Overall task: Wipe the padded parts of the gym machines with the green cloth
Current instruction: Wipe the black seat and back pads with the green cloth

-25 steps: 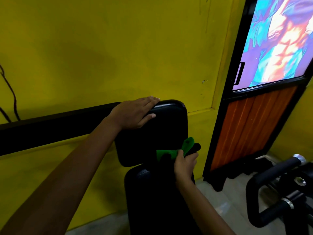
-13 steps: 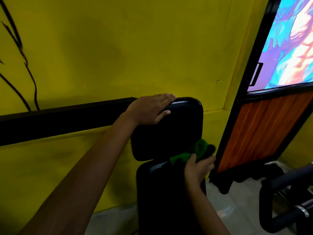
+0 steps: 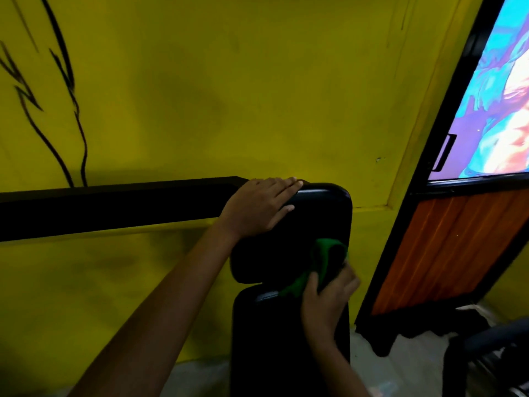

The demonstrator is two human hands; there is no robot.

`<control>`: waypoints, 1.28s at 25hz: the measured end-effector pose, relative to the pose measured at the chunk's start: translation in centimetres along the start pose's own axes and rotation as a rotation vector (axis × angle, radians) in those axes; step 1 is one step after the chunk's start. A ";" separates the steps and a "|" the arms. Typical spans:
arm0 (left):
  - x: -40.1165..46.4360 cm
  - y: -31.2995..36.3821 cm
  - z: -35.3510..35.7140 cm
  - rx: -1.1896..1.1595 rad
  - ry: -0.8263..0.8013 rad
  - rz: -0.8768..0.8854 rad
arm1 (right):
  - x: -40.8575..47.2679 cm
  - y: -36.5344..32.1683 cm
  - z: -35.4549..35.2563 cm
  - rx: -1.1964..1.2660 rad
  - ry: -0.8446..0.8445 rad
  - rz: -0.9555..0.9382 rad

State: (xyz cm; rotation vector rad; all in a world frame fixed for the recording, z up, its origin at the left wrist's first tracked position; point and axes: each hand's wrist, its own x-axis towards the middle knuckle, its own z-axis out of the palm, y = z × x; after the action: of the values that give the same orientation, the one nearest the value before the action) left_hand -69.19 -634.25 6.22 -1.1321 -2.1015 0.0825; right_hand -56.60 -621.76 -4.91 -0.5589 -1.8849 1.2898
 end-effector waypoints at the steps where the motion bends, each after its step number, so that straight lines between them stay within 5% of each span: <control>1: -0.7 0.6 0.3 0.050 0.035 -0.058 | 2.5 -0.2 -0.4 -0.059 0.038 -0.116; 6: -2.9 4.9 1.5 0.121 0.143 -0.391 | 8.6 0.3 -1.2 -0.587 -0.006 -0.823; 10: -7.0 9.4 3.5 0.121 0.085 -0.568 | 7.8 4.0 -1.9 -0.734 -0.102 -1.155; 16: -10.2 14.8 5.4 -0.053 0.047 -0.795 | 12.5 -4.1 -0.5 -0.642 -0.117 -1.359; 21: -10.8 17.3 5.0 -0.254 0.163 -0.992 | 14.5 -9.9 1.1 -0.610 -0.457 -1.591; 25: -12.4 19.4 5.9 -0.238 0.076 -1.016 | 12.9 -14.8 4.9 -0.579 -0.715 -1.640; 32: -16.1 21.0 8.0 -0.255 -0.029 -0.979 | 7.9 -14.7 7.0 -0.759 -0.660 -1.966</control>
State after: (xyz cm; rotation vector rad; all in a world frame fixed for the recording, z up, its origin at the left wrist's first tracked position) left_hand -54.11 -631.32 -16.76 -0.1249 -2.5079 -0.6406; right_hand -65.95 -625.90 10.01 1.3371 -2.0207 -0.6523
